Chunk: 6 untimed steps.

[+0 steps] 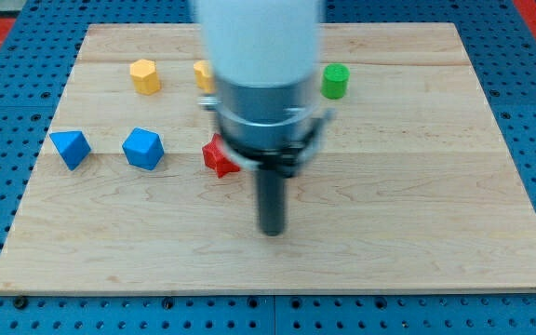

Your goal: Move your arm to the center

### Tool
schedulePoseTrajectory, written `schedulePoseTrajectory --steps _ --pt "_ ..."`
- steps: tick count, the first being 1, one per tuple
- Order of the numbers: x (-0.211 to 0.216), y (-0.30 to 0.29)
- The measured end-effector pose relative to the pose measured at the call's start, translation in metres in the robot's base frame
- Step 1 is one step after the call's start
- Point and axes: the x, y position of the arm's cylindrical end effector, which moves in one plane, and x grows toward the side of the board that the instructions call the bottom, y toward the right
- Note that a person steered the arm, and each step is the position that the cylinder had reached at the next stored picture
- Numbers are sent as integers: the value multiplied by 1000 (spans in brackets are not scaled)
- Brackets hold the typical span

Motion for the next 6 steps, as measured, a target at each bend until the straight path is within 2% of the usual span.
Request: schedulePoseTrajectory --steps 1,3,4,5,6 --pt "-35 81" --pt "-92 76" --pt "-160 63" --pt "-146 -21" --pt "-166 -93"
